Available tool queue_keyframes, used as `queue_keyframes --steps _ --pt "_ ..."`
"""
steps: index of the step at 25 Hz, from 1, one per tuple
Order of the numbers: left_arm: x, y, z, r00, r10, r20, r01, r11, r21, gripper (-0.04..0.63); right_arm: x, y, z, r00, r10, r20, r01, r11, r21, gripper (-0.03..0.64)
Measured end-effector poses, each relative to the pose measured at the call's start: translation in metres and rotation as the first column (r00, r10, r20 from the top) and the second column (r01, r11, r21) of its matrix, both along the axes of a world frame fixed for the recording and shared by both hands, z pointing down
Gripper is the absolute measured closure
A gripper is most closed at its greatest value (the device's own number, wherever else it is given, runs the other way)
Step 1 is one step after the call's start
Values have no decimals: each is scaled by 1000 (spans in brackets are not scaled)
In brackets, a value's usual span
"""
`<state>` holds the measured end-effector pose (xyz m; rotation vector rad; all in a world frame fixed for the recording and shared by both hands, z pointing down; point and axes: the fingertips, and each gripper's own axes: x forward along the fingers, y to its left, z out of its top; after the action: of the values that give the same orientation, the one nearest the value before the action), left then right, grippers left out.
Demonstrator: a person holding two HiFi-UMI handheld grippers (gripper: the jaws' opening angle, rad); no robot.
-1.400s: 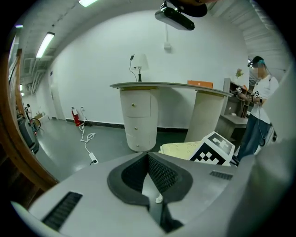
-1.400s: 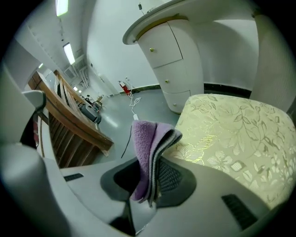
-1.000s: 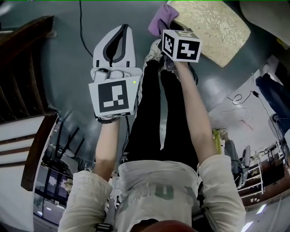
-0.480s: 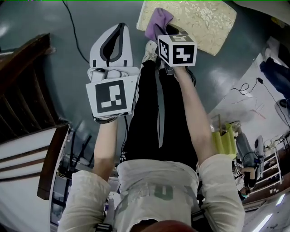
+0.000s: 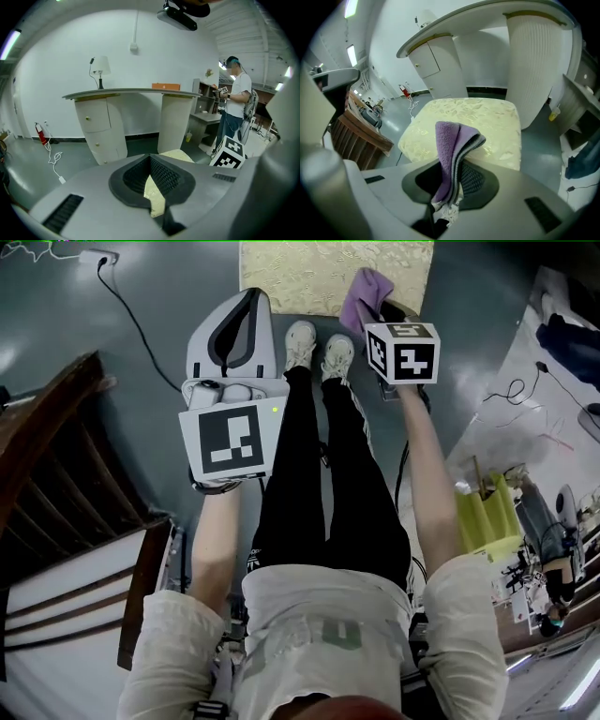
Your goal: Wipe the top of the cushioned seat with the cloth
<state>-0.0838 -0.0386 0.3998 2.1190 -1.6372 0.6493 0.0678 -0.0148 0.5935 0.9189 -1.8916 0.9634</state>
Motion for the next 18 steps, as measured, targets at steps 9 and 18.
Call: queue_keyframes --steps 9,18 --pt "41 -13 7 993 111 27 -111 994 -11 589 86 -2 1 994 62 -92 -62 998 1 526" --pt "61 -13 14 989 149 18 -148 988 -33 589 140 1 11 966 55 -251 -60 998 -16 526"
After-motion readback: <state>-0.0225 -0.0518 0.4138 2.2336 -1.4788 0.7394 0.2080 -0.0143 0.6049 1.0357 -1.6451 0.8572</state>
